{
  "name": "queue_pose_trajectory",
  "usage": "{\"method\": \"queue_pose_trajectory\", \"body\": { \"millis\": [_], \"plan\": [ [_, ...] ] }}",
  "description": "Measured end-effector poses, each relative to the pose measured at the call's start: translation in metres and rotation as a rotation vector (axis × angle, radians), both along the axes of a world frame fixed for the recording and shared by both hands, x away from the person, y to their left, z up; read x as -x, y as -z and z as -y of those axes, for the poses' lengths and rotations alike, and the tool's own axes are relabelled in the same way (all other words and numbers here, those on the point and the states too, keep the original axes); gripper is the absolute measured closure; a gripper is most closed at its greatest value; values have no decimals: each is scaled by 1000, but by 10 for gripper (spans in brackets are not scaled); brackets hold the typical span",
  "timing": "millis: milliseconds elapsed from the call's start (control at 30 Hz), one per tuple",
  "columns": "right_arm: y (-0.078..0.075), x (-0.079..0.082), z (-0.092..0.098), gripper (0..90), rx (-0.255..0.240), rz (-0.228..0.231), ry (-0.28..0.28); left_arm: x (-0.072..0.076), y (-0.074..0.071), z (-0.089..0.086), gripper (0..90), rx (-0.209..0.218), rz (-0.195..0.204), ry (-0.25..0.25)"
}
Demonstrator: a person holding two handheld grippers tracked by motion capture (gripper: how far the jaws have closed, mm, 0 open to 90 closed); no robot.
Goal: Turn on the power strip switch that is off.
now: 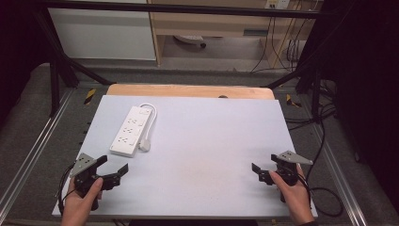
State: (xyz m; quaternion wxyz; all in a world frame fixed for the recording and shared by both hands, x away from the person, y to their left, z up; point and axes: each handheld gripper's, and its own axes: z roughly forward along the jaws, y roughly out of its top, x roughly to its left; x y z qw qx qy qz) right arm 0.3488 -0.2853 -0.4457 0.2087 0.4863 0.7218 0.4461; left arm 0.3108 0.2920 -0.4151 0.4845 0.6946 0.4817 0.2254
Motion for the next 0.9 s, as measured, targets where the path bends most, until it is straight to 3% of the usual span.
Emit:
{"method": "queue_pose_trajectory", "body": {
  "millis": [267, 400, 500, 567, 900],
  "plan": [
    [0, 0, -3, 55, 49, 17, -7, 1, -1, 2, 76, 4, -12, 22],
    [-1, 0, -5, 52, 62, 16, -11, 0, -2, 2, 77, 34, -15, 45],
    [0, 0, -8, 49, 76, 8, -19, -7, -7, 3, 88, 24, 7, 38],
    [0, 0, -9, 48, 85, 10, -23, -10, -12, 4, 93, 44, 15, 33],
    [0, 0, -14, 40, 93, 12, -51, -21, -20, 9, 89, 14, 7, 36]
  ]
}}
